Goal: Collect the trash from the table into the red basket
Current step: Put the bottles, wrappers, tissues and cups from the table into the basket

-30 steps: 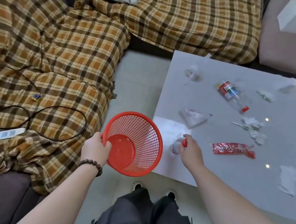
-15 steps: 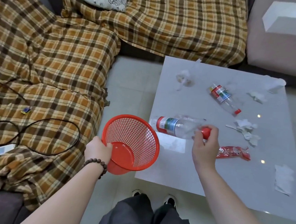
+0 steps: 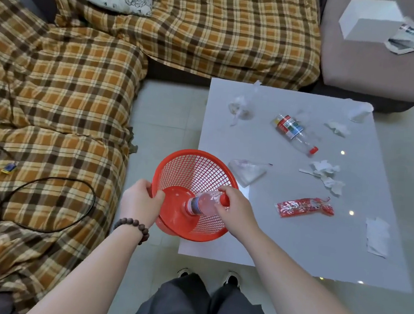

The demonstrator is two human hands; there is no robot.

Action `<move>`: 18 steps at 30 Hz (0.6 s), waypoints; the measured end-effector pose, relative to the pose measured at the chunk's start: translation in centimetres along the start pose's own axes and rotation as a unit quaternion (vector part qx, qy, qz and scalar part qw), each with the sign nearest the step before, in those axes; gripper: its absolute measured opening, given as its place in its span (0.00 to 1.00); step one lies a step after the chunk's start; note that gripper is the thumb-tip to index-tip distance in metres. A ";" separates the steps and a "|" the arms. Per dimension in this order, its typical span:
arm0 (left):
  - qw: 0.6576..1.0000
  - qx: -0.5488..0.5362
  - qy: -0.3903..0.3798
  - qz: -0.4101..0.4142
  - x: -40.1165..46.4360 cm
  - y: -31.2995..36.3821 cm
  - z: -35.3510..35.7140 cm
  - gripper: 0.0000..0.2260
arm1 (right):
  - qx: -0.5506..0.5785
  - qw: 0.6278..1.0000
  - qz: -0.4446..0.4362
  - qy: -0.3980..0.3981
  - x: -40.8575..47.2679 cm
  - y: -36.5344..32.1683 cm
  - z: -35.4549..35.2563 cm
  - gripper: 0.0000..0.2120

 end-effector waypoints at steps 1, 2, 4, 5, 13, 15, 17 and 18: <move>1.000 0.000 0.001 0.003 0.2 0.2 0.0 0.08 | 0.003 1.000 0.000 0.005 0.1 0.1 -0.5 0.20; 1.000 0.003 0.000 0.006 0.4 0.4 0.0 0.08 | 0.007 1.000 -0.004 0.016 0.2 0.1 -1.1 0.20; 1.000 0.015 -0.004 0.010 0.8 0.9 0.1 0.08 | 0.015 0.998 -0.008 0.054 0.4 0.4 -2.9 0.20; 1.000 0.020 -0.004 0.008 1.0 1.1 0.1 0.07 | 0.019 0.997 -0.005 0.070 0.6 0.9 -3.8 0.19; 0.997 0.047 0.046 -0.039 1.9 2.5 0.9 0.09 | -0.062 0.995 0.068 0.038 6.2 9.6 -7.4 0.24; 0.995 0.049 0.069 -0.060 1.6 2.9 1.2 0.08 | -0.108 0.992 0.070 0.003 8.4 11.5 -7.3 0.28; 0.990 0.060 0.096 -0.086 1.1 3.3 1.6 0.07 | -0.144 0.987 0.060 -0.027 10.8 12.9 -7.2 0.32; 0.987 0.065 0.110 -0.098 0.8 3.6 1.9 0.07 | -0.159 0.985 0.050 -0.039 12.0 13.5 -7.2 0.34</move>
Point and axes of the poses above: each hand's wrist, its own x-axis towards the middle knuckle, its own z-axis out of the palm, y = z × x, the point moved 9 cm from there along x, towards the middle knuckle, and after that the axes turned 8 degrees about z, right-handed, at the moved point
